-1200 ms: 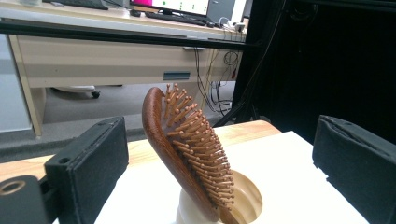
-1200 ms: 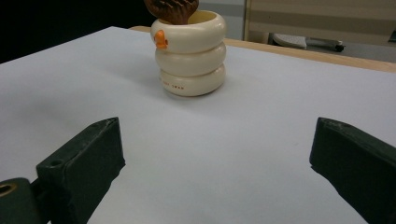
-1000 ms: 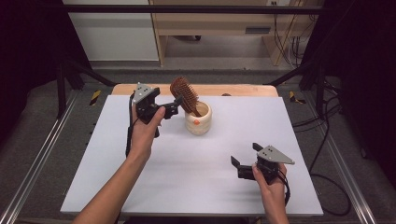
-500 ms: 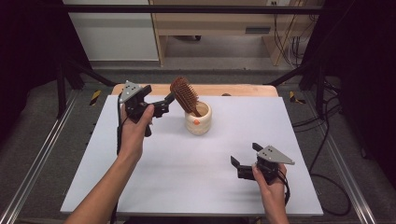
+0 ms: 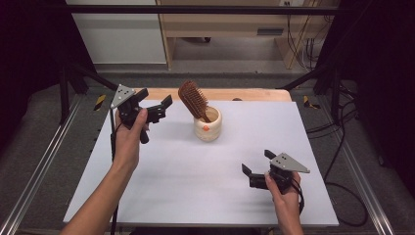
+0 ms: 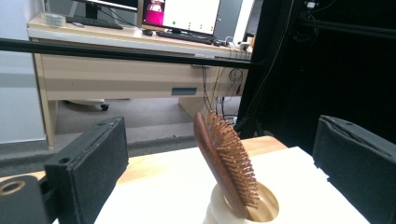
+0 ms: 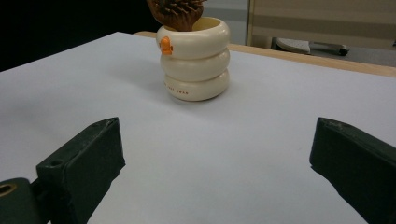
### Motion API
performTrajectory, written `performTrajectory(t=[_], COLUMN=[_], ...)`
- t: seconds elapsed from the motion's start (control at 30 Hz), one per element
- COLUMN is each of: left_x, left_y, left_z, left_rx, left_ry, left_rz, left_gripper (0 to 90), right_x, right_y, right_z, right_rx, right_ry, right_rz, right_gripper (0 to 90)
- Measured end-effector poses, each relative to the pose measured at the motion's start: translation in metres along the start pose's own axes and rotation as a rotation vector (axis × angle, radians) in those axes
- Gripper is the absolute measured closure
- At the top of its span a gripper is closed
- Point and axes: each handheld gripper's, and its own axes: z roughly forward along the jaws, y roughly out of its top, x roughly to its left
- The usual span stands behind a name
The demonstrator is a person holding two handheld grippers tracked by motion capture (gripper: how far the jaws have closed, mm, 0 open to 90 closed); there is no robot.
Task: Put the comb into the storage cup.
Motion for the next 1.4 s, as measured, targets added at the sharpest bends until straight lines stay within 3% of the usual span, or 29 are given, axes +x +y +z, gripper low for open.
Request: performTrajectory(t=[0.6, 0.73, 0.97, 1.4], left_x=[0.009, 0.011, 0.013, 0.015], left_y=[0.005, 0.005, 0.002, -0.005], left_z=[-0.021, -0.025, -0.032, -0.051], left_rx=[-0.025, -0.031, -0.024, -0.04], left_ry=[0.004, 0.028, 0.04, 0.025], left_rz=[0.02, 0.021, 0.049, 0.039], left_gripper=[3.3, 2.5, 2.0, 1.8], right_x=[-0.001, -0.002, -0.003, -0.008], right_y=[0.0, 0.0, 0.001, -0.001], right_z=[-0.003, -0.004, -0.007, -0.013], right_rx=[-0.024, -0.032, -0.045, -0.069], right_ry=[-0.034, -0.04, -0.035, -0.024], right_rz=[-0.016, -0.018, -0.034, -0.041], right_gripper=[3.2, 3.2, 3.3, 3.2])
